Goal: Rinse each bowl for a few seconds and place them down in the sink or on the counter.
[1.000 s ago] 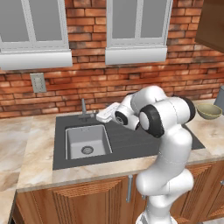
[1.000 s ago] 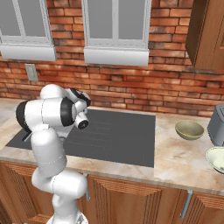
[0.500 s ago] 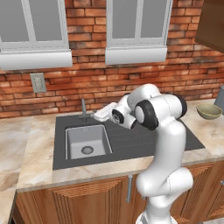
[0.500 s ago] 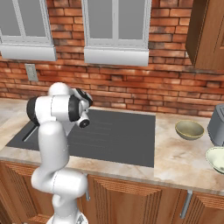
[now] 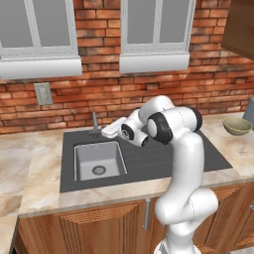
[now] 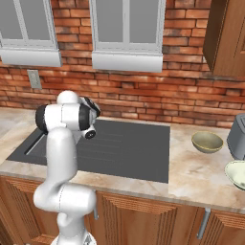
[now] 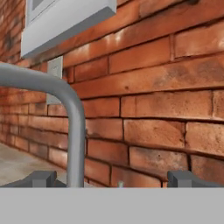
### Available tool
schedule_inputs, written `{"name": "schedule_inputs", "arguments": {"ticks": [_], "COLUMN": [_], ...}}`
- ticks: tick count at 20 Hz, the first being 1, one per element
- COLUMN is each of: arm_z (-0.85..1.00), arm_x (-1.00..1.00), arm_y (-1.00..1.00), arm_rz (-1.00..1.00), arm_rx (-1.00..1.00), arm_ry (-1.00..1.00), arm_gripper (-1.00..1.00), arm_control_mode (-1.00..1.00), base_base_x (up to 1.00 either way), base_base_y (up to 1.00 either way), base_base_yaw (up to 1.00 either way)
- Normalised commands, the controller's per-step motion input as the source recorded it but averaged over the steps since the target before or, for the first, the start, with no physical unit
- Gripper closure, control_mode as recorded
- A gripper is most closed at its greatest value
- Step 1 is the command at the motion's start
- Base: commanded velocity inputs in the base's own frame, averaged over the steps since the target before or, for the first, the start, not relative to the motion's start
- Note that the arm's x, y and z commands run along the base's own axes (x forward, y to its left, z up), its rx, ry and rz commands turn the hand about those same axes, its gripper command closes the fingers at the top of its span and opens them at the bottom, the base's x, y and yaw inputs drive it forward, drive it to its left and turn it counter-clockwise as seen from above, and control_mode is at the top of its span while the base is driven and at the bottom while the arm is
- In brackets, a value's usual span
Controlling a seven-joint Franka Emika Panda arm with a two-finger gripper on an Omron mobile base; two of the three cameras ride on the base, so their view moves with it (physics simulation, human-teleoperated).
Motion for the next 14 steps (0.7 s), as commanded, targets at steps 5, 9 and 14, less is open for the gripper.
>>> {"name": "schedule_inputs", "arguments": {"ticks": [5, 9, 14], "arm_z": [-0.18, -0.1, -0.08], "arm_x": [0.32, 0.34, 0.35], "arm_y": [0.05, 0.0, 0.0], "arm_rz": [-0.02, -0.03, -0.03], "arm_rx": [0.0, 0.0, 0.0], "arm_ry": [0.0, 0.0, 0.0], "arm_gripper": [-1.0, -1.0, -1.0], "arm_control_mode": [-1.0, -1.0, -1.0], "base_base_x": [0.0, 0.0, 0.0], "base_base_y": [0.0, 0.0, 0.0], "base_base_yaw": [0.0, 0.0, 0.0]}}
